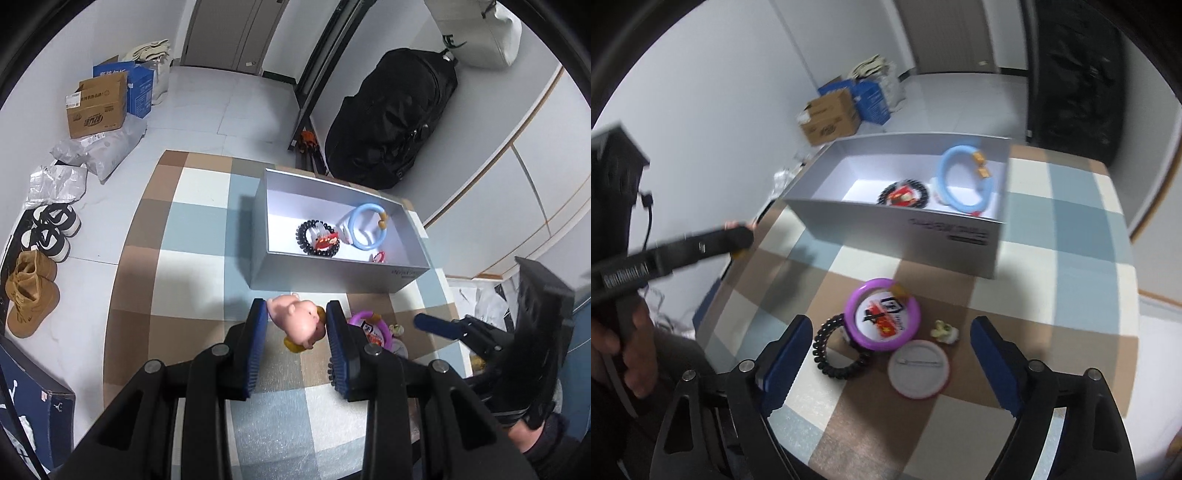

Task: Organize jewelry
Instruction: 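Close the left tool on the pink pig figurine and lift it, then grasp the purple hoop badge with the right tool while the left tool holds the pig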

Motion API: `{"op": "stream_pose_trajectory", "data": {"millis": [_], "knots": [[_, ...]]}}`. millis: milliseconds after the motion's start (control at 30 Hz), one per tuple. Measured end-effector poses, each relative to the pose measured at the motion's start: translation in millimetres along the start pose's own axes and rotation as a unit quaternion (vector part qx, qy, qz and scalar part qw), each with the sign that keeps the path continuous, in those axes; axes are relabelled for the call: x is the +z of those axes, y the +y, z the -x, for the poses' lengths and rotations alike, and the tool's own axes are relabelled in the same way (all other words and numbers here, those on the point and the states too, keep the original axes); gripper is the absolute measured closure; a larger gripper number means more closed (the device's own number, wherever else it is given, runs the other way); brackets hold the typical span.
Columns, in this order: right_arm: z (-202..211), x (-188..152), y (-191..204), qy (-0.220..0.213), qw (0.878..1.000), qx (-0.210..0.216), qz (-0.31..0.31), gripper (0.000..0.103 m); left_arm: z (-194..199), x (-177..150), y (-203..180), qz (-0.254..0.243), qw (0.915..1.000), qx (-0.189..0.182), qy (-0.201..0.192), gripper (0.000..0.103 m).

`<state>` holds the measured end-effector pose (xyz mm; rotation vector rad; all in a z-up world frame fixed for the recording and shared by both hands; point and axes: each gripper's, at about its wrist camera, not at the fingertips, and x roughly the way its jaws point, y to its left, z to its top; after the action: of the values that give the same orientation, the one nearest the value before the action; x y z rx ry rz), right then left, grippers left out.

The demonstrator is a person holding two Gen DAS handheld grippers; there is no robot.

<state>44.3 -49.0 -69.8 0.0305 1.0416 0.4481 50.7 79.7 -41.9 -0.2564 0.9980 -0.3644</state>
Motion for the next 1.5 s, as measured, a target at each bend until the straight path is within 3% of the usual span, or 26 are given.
{"op": "stream_pose_trajectory", "data": {"millis": [300,433,667,1100,1500], "knots": [[-23,6,12,0.019,0.999,-0.034,0.033,0.029,6,4,4,0.006,1.0,-0.005,-0.004,0.076],[-35,9,12,0.041,0.998,-0.042,0.04,0.047,7,6,5,0.01,0.9999,-0.006,-0.008,0.076],[-38,12,18,0.045,0.996,-0.061,0.057,0.051,3,7,7,0.016,0.9999,-0.006,-0.002,0.076],[-27,15,-15,0.038,0.998,-0.006,-0.04,0.052,1,6,6,0.023,0.9997,-0.009,0.004,0.076],[-4,25,-23,0.002,0.996,0.044,-0.072,0.053,5,11,1,0.032,0.9992,-0.01,-0.02,0.076]]}}
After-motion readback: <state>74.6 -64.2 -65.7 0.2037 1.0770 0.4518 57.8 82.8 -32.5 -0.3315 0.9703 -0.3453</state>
